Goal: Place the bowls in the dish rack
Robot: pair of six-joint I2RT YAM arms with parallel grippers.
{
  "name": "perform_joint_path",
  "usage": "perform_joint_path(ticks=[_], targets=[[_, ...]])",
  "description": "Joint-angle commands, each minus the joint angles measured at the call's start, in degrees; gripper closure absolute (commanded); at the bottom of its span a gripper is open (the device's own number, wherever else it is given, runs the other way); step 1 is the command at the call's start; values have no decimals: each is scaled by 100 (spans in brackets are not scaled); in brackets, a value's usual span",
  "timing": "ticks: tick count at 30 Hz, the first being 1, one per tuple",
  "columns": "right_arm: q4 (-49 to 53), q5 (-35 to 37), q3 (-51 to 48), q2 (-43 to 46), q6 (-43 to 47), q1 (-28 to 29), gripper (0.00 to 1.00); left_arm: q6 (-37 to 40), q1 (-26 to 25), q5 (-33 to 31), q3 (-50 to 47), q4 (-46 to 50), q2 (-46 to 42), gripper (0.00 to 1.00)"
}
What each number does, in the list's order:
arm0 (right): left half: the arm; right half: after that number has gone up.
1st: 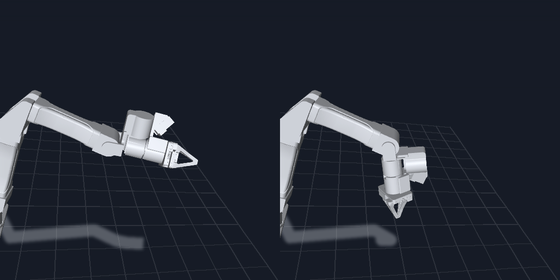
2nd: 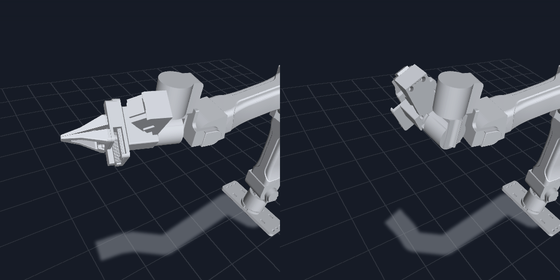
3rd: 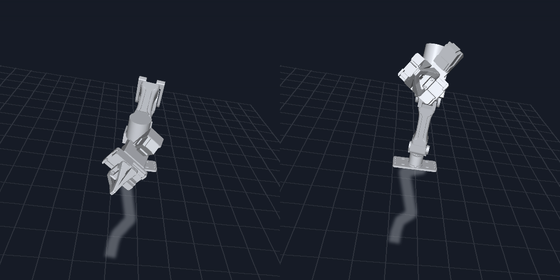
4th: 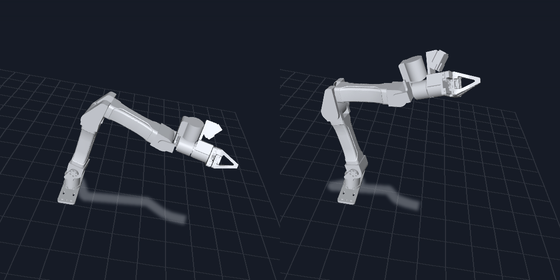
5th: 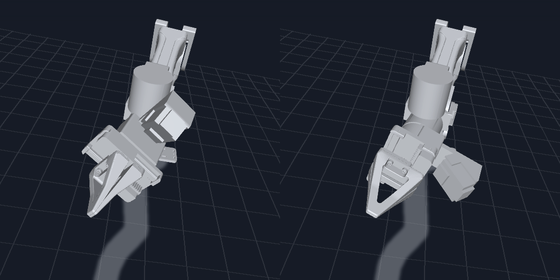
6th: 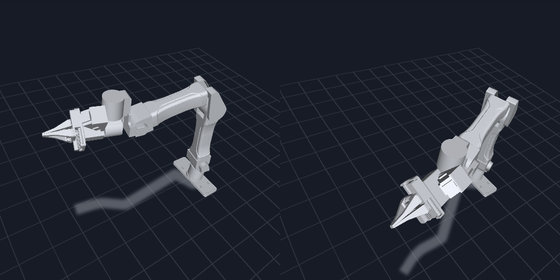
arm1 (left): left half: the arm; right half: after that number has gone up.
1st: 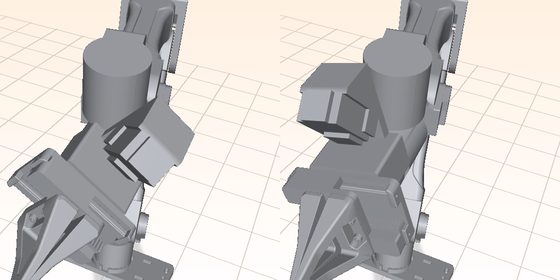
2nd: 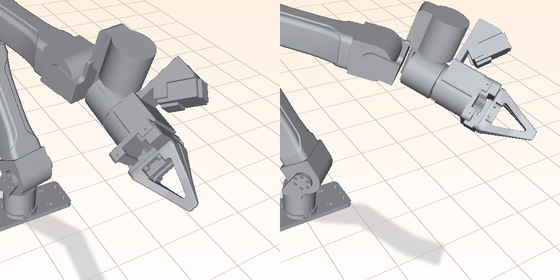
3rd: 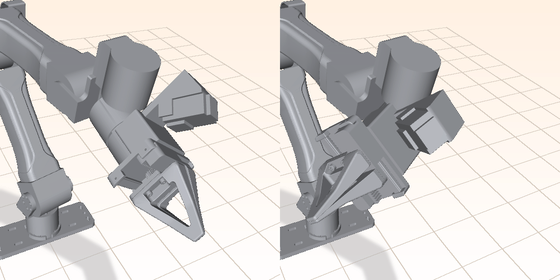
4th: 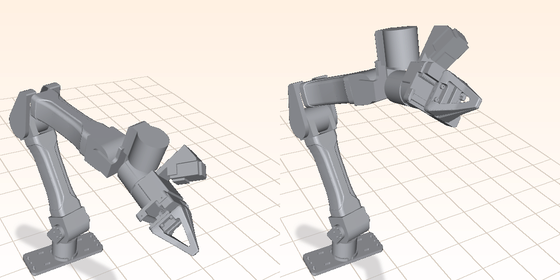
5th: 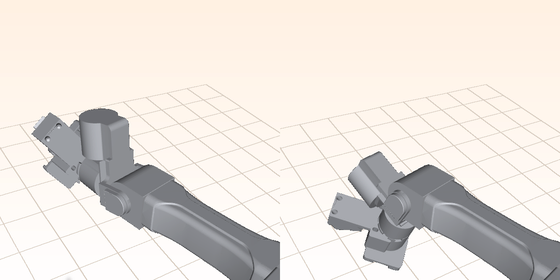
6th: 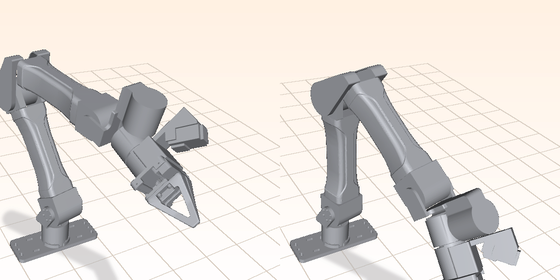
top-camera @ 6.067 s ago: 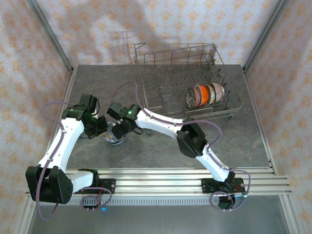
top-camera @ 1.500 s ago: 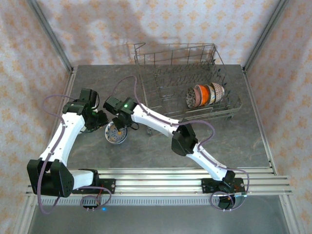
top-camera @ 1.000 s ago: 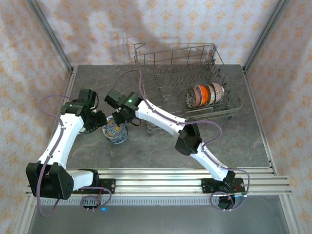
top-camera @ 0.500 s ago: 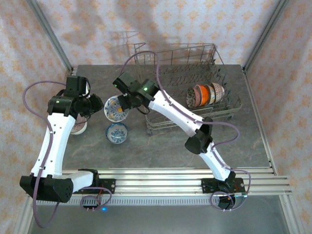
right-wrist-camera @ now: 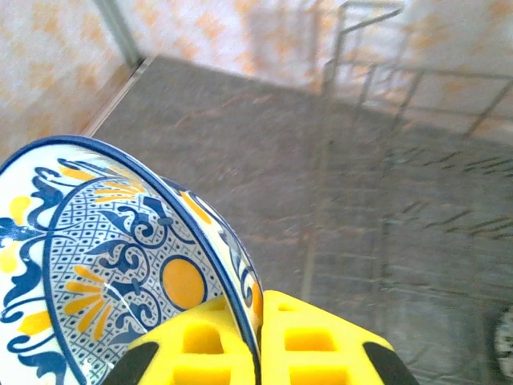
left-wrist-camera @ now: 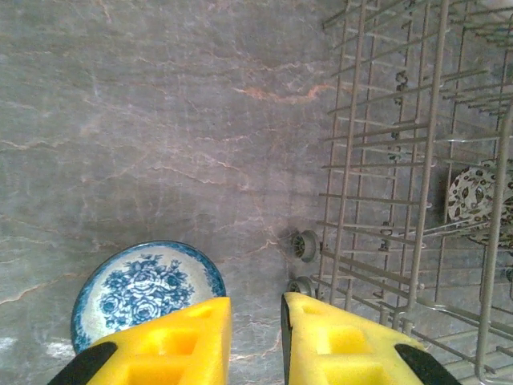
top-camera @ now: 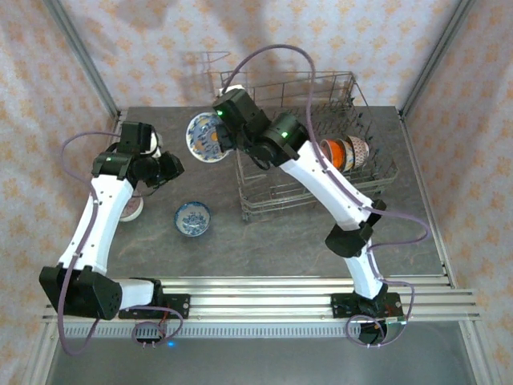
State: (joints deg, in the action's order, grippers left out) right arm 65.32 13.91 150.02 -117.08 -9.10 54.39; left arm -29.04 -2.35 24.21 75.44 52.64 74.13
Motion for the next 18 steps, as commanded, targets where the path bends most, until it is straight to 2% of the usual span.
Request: perform_joint_path(ticks=[1, 7, 12, 14, 18], targets=[[1, 1291, 66, 535, 33, -149, 100, -82, -279, 201, -61, -448, 246, 76], [-45, 2282, -783, 1206, -51, -377, 100, -129, -764, 295, 75, -821, 923, 75], [186, 2629, -1576, 1687, -626, -991, 100, -94, -947, 408, 214, -1016, 1380, 75], [216, 3198, -1987, 1779, -677, -1158, 100, -52, -1038, 484, 275, -1101, 1597, 75], [456, 3704, -2515, 1669, -874, -1461, 100, 202, -1179, 469, 599, -892, 2077, 75]])
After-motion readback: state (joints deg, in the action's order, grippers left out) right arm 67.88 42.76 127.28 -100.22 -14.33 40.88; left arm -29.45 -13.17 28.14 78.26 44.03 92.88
